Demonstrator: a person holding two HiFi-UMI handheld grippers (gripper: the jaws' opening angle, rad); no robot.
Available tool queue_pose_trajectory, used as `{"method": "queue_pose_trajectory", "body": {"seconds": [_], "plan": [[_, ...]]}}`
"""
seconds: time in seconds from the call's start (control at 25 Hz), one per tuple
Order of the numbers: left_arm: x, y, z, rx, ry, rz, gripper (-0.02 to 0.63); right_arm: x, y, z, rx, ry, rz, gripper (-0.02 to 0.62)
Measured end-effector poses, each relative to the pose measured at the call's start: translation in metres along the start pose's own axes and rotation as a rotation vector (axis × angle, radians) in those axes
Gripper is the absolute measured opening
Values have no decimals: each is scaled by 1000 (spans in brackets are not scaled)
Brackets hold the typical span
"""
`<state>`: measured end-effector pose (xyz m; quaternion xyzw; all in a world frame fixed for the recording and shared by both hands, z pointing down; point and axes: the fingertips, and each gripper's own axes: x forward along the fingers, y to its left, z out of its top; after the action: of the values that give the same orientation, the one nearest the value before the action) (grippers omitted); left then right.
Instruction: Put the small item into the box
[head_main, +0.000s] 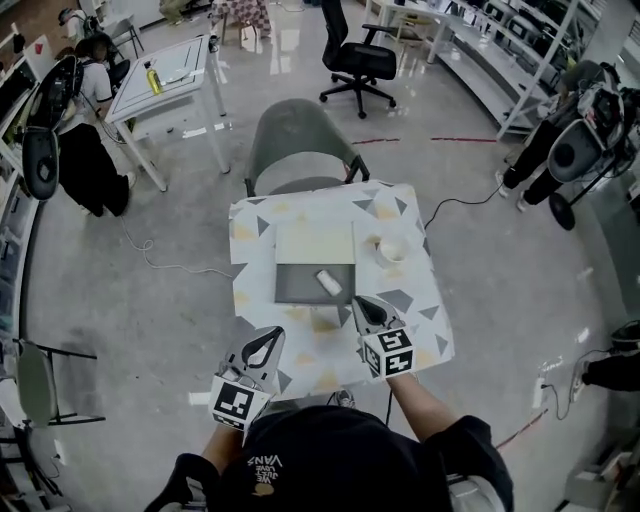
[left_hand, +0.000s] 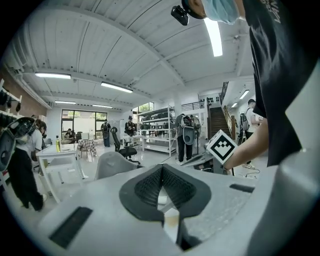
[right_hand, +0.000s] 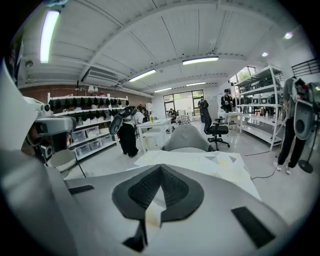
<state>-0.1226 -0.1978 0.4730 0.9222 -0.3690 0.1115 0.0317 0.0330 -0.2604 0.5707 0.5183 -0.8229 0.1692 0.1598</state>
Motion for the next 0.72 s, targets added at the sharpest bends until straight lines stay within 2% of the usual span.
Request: {"method": "queue_pose_trajectory", "body": {"seconds": [0.48,0.72], "plan": [[26,-50,5,12,-6,-26,6,-100,8,29,-10,-152,48,1],[31,-71,8,19,-8,-15,6,-136,-4,42,33,-220,52,0]]}}
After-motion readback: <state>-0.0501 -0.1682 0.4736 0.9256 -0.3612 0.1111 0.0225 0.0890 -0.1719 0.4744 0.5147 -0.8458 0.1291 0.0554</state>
